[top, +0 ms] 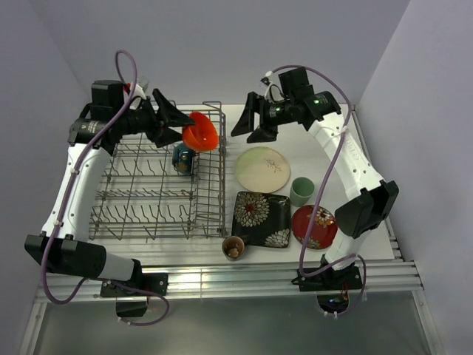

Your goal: Load the mixed dishes into the dish rack

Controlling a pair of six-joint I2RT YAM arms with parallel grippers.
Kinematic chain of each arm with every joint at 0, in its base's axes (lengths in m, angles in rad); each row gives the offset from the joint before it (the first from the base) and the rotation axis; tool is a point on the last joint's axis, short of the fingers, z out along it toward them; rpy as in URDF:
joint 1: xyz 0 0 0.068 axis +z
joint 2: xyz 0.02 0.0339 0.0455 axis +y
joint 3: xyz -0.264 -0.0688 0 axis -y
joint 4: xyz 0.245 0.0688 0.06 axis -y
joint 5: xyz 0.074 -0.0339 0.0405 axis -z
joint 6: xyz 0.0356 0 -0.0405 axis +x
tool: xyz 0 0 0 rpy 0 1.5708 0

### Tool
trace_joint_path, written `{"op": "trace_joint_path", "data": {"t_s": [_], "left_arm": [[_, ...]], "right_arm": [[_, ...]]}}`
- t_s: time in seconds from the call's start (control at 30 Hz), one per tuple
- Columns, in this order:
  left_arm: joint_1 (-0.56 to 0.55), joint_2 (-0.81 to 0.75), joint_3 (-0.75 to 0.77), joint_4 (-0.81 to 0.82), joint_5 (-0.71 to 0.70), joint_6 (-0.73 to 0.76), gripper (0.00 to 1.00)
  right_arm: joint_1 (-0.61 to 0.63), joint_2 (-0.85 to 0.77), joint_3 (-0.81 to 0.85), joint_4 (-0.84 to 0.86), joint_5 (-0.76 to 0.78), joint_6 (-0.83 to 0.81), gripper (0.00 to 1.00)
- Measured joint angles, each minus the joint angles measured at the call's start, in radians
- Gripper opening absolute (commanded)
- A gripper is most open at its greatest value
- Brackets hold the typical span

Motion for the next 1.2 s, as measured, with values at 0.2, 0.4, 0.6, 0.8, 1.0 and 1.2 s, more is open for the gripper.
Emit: {"op": "trace_joint_path", "data": {"t_s": [0.2,0.4,0.6,0.8,1.0,1.2], "left_arm": [[0.063,0.014,0.161,-0.153,-0.212,0.117,0.00],[0.065,0.051,0.309,-0.281,-0.528,0.220,0.00],[0.050,0.142,0.383,-0.355,-0.774,0.280,0.00],[-0.039,0.274,0.430,-0.402,-0.971,0.320,0.00],[-0.081,0.375,0.447,-0.430,-1.093,0.349,0.00],[-0.103,0.396,0.441,-0.436,-1.175,0.376,0.00]], "right_arm": [[-0.109,-0.076,-0.080,-0.002,0.083,0.017,0.78],[-0.105,-0.111,-0.126,-0.032,0.156,-0.017,0.78],[-0.095,-0.159,-0.225,-0.035,0.165,-0.044,0.77],[-0.095,-0.189,-0.314,-0.022,0.153,-0.059,0.76],[-0.095,-0.189,-0.342,-0.009,0.152,-0.081,0.76],[-0.095,-0.189,-0.343,0.001,0.136,-0.090,0.76]]}}
